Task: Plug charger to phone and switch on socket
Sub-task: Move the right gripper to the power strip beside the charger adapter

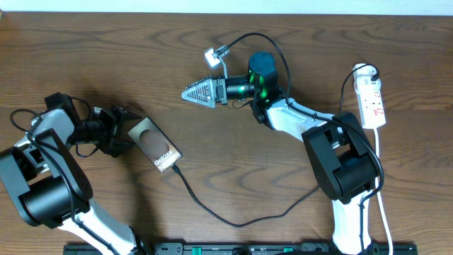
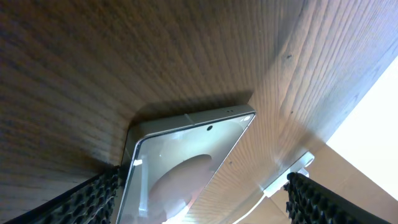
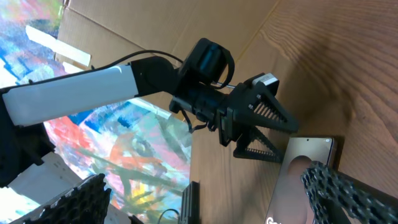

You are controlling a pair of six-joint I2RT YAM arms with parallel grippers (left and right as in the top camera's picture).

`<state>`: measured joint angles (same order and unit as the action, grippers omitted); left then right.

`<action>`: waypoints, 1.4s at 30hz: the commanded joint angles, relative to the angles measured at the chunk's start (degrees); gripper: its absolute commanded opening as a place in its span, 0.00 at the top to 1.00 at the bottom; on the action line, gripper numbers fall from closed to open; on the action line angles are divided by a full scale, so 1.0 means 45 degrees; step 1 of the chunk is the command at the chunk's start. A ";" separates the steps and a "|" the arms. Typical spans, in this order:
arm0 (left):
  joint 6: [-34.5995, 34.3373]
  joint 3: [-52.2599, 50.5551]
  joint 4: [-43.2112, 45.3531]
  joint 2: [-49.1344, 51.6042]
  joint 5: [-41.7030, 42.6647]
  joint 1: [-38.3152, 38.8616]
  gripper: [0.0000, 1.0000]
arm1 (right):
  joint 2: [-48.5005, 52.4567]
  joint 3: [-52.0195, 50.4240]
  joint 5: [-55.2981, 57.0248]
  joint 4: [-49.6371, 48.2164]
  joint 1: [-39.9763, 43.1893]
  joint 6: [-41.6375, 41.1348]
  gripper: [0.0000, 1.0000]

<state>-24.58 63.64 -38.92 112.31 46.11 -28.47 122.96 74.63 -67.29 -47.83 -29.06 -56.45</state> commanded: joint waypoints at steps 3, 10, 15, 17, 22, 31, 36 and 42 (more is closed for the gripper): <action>0.0325 -0.1219 -0.0253 0.1671 -0.5843 -0.0136 0.09 | -0.0083 0.0189 -0.0083 -0.0034 0.0053 -0.0068 0.01; 0.0520 -0.1219 -0.0248 0.1219 -0.5848 -0.0136 0.09 | -0.0083 0.0189 -0.0083 -0.0029 0.0053 -0.0068 0.01; 0.1064 -0.1219 -0.0257 -0.0733 -0.5833 -0.0136 0.09 | -0.0083 0.0189 -0.0063 0.0010 0.0058 -0.0063 0.01; 0.1413 -0.1219 -0.0262 -0.1880 -0.5693 -0.0131 0.09 | -0.0083 0.0189 0.0039 0.0092 0.0058 -0.0073 0.01; 0.2268 -0.1219 -0.0194 -0.4741 -0.4439 -0.0136 0.09 | -0.0083 0.0209 0.0831 0.0787 0.0301 -0.0806 0.01; 0.2982 -0.1219 0.0287 -0.8208 -0.1540 -0.0107 0.09 | -0.1020 0.1151 0.0860 0.2880 0.2254 -0.0641 0.01; 0.2973 -0.1219 0.0461 -0.8796 -0.1331 -0.0097 0.09 | -0.2472 0.2861 0.2982 1.0001 0.3065 0.3521 0.01; 0.2982 -0.1219 0.0466 -0.8767 -0.1350 -0.0097 0.09 | -0.4187 0.6339 0.9787 1.8374 0.3196 0.7091 0.01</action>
<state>-11.97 57.82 -36.99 72.99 39.09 -28.86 109.82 95.74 -42.30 29.21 -14.50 -36.62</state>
